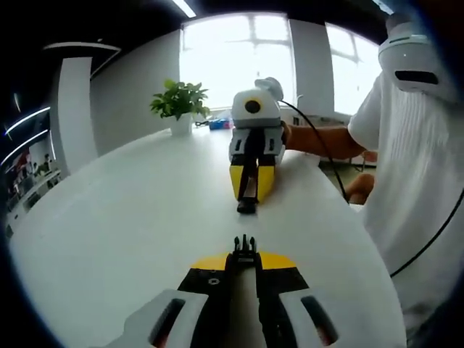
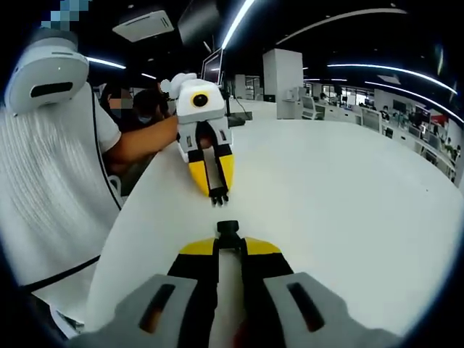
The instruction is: Snap the two parts of the plastic buckle together until the buckle closes and remains connected.
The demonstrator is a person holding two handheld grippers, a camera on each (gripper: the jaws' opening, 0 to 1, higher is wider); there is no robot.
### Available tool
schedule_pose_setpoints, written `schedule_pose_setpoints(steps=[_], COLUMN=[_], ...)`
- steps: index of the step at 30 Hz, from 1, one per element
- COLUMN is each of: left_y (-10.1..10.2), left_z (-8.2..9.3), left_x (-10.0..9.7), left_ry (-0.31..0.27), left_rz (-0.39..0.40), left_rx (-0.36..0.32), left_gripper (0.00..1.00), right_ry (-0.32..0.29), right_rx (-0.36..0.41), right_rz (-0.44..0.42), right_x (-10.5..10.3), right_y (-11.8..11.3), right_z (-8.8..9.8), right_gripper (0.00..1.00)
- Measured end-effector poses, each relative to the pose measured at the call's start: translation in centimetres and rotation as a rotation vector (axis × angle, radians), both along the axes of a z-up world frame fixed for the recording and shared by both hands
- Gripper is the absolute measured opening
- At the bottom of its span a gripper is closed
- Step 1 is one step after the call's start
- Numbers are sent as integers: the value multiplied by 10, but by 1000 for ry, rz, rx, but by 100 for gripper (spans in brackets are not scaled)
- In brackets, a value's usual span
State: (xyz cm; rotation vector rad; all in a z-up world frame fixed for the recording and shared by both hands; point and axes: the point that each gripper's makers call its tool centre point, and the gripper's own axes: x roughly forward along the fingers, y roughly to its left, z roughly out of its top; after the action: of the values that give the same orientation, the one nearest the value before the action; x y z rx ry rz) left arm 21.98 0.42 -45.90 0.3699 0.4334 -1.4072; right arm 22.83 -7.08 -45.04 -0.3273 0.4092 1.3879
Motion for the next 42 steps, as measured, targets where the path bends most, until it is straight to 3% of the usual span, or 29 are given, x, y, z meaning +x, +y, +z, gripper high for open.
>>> schedule_pose_setpoints(steps=[25,42], left_y=[-13,-19], left_z=[-1,0], left_x=[-17,-20], left_ry=[7,-12], left_rz=[-45,-74], left_rx=[-12,32], left_gripper=[12,12], right_ry=[0,-11], right_rx=[-28,-30], right_rz=[50,63], right_x=[-21,-24], right_y=[13,17], right_z=[-3,-3], right_gripper=[12,12])
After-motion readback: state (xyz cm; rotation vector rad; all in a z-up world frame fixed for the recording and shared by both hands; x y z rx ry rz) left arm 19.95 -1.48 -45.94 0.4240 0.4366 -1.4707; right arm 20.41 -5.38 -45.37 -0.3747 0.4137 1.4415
